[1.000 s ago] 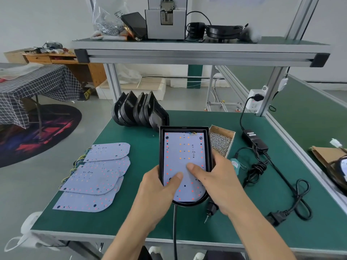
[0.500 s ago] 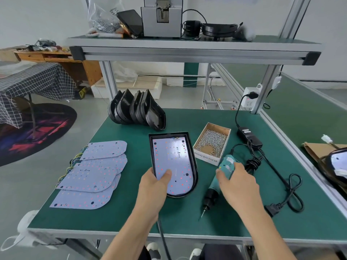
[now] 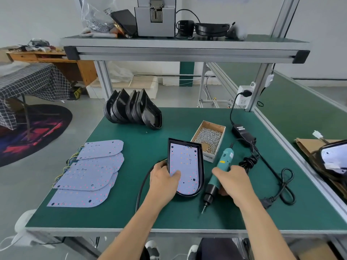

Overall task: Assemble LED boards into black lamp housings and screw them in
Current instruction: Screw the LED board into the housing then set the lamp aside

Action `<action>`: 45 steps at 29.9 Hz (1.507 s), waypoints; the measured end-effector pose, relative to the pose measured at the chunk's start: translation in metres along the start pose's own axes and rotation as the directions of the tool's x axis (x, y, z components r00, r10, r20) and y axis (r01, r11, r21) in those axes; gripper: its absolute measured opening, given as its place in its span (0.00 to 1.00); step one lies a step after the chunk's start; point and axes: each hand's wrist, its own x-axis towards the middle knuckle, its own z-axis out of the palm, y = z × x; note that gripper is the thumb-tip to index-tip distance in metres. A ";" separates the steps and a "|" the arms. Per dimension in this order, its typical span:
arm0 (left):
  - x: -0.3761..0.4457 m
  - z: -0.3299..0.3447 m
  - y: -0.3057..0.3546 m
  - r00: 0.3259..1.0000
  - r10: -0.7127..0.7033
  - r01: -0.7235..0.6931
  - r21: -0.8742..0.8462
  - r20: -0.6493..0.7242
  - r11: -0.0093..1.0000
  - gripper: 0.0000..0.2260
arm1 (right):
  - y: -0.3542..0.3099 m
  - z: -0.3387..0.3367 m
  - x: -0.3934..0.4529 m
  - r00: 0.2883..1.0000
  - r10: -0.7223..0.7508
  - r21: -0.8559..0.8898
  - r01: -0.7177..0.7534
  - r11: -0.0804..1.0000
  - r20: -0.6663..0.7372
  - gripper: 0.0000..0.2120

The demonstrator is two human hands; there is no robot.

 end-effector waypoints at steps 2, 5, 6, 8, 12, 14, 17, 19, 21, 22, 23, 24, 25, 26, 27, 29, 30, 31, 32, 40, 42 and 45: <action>0.000 -0.001 0.000 1.000 0.009 -0.009 0.023 0.006 1.000 0.11 | 0.008 -0.006 0.001 0.999 0.021 0.232 -0.029 0.972 0.038 0.10; 0.001 -0.002 -0.003 1.000 0.019 -0.019 0.048 0.016 0.999 0.12 | 0.019 -0.014 -0.006 0.981 -0.080 0.654 -0.056 0.754 0.177 0.11; 0.002 -0.003 -0.003 1.000 0.014 -0.015 0.058 0.027 0.998 0.13 | 0.022 -0.017 -0.010 0.961 -0.161 0.763 -0.071 0.642 0.225 0.13; 0.003 -0.004 -0.002 0.999 -0.011 0.007 0.074 0.047 0.997 0.13 | 0.022 -0.017 -0.017 0.923 -0.285 0.873 -0.096 0.478 0.258 0.16; -0.001 -0.001 0.000 0.999 -0.028 0.024 0.108 0.037 0.994 0.13 | 0.010 -0.002 -0.022 0.948 -0.271 0.977 -0.120 0.176 0.165 0.11; -0.002 0.002 -0.002 1.000 -0.002 -0.003 0.180 0.027 0.984 0.11 | 0.007 0.005 -0.020 0.953 -0.253 0.983 -0.142 0.114 0.167 0.11; -0.008 0.001 0.001 0.999 0.007 -0.020 0.264 0.051 0.964 0.16 | 0.011 0.007 -0.016 0.923 -0.282 0.964 -0.263 0.036 0.263 0.09; -0.019 -0.004 0.007 0.999 0.021 -0.030 0.289 0.032 0.957 0.22 | 0.016 0.006 -0.012 0.899 -0.296 0.942 -0.337 0.008 0.324 0.09; -0.030 -0.013 0.016 0.998 0.041 -0.019 0.361 -0.055 0.933 0.23 | 0.020 0.004 -0.008 0.892 -0.281 0.931 -0.364 0.022 0.355 0.11; -0.033 -0.019 0.022 0.991 0.072 -0.018 0.420 -0.115 0.907 0.22 | 0.020 0.004 -0.006 0.890 -0.271 0.927 -0.373 0.032 0.367 0.12; -0.035 -0.025 0.028 0.977 0.127 -0.035 0.459 -0.172 0.888 0.19 | 0.020 0.004 -0.005 0.887 -0.263 0.923 -0.382 0.040 0.379 0.12; -0.033 -0.028 0.035 0.954 0.208 -0.089 0.459 -0.216 0.884 0.15 | 0.020 0.005 -0.003 0.885 -0.258 0.920 -0.389 0.049 0.388 0.13; -0.030 -0.029 0.043 0.920 0.308 -0.185 0.425 -0.243 0.886 0.11 | 0.020 0.007 -0.003 0.885 -0.254 0.919 -0.390 0.057 0.391 0.14; -0.023 -0.029 0.052 0.882 0.404 -0.298 0.375 -0.244 0.878 0.07 | 0.019 0.009 -0.002 0.886 -0.251 0.920 -0.386 0.063 0.389 0.14; -0.015 -0.027 0.063 0.850 0.479 -0.401 0.318 -0.221 0.859 0.05 | 0.019 0.010 -0.002 0.889 -0.247 0.922 -0.381 0.068 0.385 0.14; 0.010 -0.016 0.087 0.816 0.568 -0.531 0.255 -0.103 0.808 0.04 | 0.019 0.012 -0.001 0.895 -0.239 0.926 -0.372 0.066 0.377 0.14; 0.026 -0.007 0.098 0.807 0.591 -0.566 0.262 -0.020 0.782 0.03 | 0.020 0.012 -0.001 0.897 -0.236 0.927 -0.370 0.063 0.374 0.14; 0.044 0.005 0.109 0.803 0.592 -0.583 0.307 0.071 0.752 0.02 | 0.020 0.012 -0.001 0.898 -0.233 0.927 -0.369 0.061 0.373 0.14; 0.059 0.018 0.118 0.806 0.570 -0.581 0.394 0.158 0.712 0.03 | 0.021 0.012 0.000 0.899 -0.230 0.927 -0.369 0.063 0.373 0.14; 0.124 0.085 0.128 0.910 0.206 -0.413 0.774 0.359 0.479 0.09 | 0.020 0.015 0.001 0.900 -0.215 0.925 -0.369 0.086 0.379 0.15; 0.127 0.091 0.125 0.910 0.199 -0.414 0.765 0.365 0.493 0.10 | 0.019 0.015 0.002 0.902 -0.212 0.927 -0.364 0.095 0.376 0.15; 0.131 0.096 0.121 0.911 0.195 -0.411 0.754 0.364 0.512 0.09 | 0.018 0.016 0.001 0.904 -0.210 0.928 -0.358 0.103 0.372 0.15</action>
